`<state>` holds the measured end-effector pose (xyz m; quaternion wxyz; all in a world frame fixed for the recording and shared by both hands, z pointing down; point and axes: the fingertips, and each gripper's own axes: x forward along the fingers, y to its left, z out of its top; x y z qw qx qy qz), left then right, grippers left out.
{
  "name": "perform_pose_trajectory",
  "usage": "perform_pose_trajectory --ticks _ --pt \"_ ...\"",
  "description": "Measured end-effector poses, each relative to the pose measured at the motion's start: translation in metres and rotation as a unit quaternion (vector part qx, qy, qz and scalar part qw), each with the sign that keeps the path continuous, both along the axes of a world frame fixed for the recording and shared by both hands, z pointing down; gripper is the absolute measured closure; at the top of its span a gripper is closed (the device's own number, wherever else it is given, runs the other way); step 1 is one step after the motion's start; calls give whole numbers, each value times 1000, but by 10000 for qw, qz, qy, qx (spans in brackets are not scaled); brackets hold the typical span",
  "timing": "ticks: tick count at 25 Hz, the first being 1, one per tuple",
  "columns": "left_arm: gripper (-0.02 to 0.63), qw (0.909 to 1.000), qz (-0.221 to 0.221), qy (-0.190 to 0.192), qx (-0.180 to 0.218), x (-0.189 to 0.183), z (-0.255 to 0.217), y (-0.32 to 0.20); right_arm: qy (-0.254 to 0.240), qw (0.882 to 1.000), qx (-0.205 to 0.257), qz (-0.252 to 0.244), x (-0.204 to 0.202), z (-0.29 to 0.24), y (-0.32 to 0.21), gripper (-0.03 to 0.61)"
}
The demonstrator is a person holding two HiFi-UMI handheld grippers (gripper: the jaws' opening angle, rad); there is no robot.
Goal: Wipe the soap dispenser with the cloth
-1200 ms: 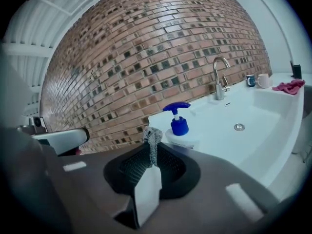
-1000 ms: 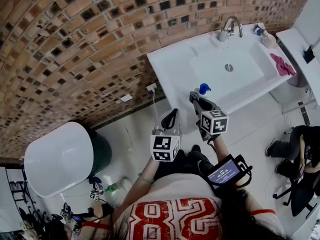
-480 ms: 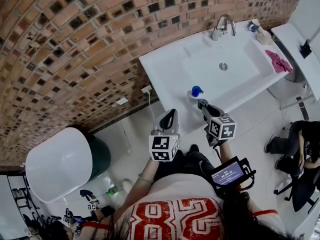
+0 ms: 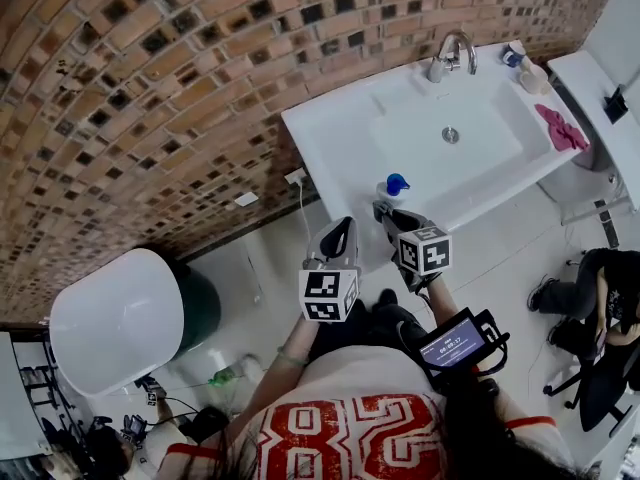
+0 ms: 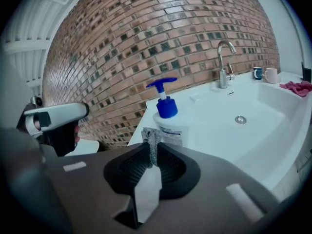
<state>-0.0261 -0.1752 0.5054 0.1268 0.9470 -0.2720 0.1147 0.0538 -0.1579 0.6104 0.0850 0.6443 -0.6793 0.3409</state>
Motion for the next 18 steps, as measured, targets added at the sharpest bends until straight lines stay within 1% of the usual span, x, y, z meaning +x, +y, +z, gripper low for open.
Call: perform_pose_trajectory --ticks 2,7,9,15,18 --pt "609 10000 -97 6 -20 -6 -2 -4 39 9998 -150 -100 -4 5 -7 529" --pt "611 9988 -489 -8 -49 -29 -1 -22 196 9989 -415 -103 2 11 -13 529" --pt "609 9983 -582 -9 -65 -34 0 -27 234 9985 -486 -123 5 11 -11 529" --pt "610 9985 -526 59 -103 -27 1 -30 402 9972 -627 -86 16 8 2 529" --pt "609 9990 -417 94 -114 -18 1 -27 386 9962 -781 -49 25 21 13 529"
